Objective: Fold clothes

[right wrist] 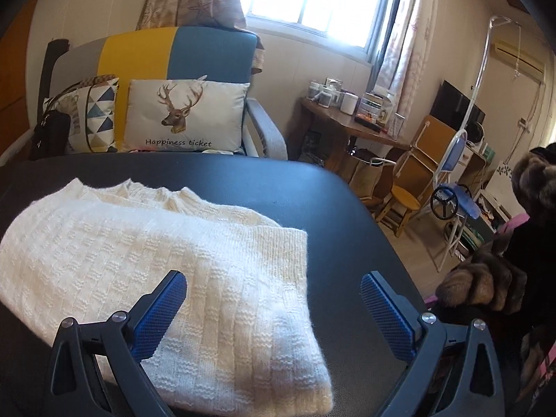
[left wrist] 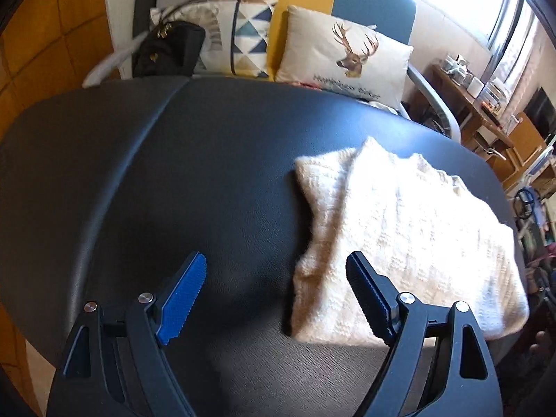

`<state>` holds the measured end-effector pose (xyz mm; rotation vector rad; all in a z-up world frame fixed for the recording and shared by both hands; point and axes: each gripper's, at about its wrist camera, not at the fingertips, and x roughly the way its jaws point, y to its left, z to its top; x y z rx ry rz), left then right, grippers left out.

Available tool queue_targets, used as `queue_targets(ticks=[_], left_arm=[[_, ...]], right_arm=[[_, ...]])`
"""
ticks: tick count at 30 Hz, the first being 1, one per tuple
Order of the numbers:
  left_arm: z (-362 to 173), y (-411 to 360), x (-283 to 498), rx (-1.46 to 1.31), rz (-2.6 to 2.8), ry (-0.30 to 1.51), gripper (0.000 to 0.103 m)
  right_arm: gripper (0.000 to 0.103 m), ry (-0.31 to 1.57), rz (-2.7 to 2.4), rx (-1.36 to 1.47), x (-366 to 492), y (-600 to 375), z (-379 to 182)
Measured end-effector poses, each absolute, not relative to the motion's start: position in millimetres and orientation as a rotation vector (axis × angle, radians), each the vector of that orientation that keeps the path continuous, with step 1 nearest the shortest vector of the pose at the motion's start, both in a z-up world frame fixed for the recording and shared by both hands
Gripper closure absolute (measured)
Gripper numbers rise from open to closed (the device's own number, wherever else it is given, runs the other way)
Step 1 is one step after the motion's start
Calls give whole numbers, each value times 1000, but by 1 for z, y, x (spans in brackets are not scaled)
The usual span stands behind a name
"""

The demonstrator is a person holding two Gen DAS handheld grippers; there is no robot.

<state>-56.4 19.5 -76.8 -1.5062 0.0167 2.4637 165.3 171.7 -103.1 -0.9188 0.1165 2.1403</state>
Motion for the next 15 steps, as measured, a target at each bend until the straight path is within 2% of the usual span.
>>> queue_targets(ticks=[5,12,15], left_arm=[[-87,23,-54,-1514,2423,46,18],[-87,28,-47,-1350,2530,223,18],[-89,31,-56,-1333,2487,229,18]], right_arm=[[0,156,2163,-1011,166,184,-120],[0,382,2185,-1067,177,247,-138],[0,528,2177,-1118,161,282,-152]])
